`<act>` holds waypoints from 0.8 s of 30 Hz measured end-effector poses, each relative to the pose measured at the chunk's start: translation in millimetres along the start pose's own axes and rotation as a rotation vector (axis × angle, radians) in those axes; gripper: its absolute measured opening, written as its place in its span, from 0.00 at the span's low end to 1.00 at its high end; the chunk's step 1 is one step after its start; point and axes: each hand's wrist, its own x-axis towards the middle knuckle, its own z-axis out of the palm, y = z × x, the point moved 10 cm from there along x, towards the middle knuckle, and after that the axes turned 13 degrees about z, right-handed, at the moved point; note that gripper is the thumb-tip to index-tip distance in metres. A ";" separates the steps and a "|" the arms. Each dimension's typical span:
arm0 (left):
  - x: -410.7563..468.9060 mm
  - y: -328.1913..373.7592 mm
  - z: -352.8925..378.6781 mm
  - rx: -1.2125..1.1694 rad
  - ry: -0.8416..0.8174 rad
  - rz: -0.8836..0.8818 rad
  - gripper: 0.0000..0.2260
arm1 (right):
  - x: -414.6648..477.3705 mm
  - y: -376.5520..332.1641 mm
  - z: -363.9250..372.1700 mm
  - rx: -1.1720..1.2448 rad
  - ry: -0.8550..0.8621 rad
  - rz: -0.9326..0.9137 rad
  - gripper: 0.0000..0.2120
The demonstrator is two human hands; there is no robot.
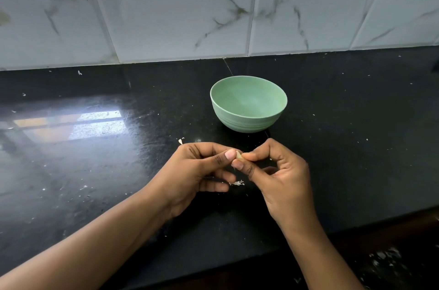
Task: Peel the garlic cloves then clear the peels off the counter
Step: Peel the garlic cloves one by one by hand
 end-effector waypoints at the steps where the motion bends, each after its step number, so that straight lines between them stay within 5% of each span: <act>1: -0.2 0.5 1.2 -0.010 -0.009 0.003 0.08 | -1.2 -2.5 -1.1 -0.063 0.028 -0.028 0.10; 6: 2.7 4.4 0.5 -0.013 0.004 0.059 0.05 | -4.7 -8.8 -6.4 -0.199 0.112 -0.082 0.12; 18: 5.5 11.0 0.9 0.036 0.042 0.162 0.05 | -0.8 4.2 0.5 0.011 -0.004 0.084 0.09; 24: 4.6 23.3 -16.2 0.200 0.141 0.266 0.16 | 1.9 15.3 0.9 0.245 -0.028 0.235 0.06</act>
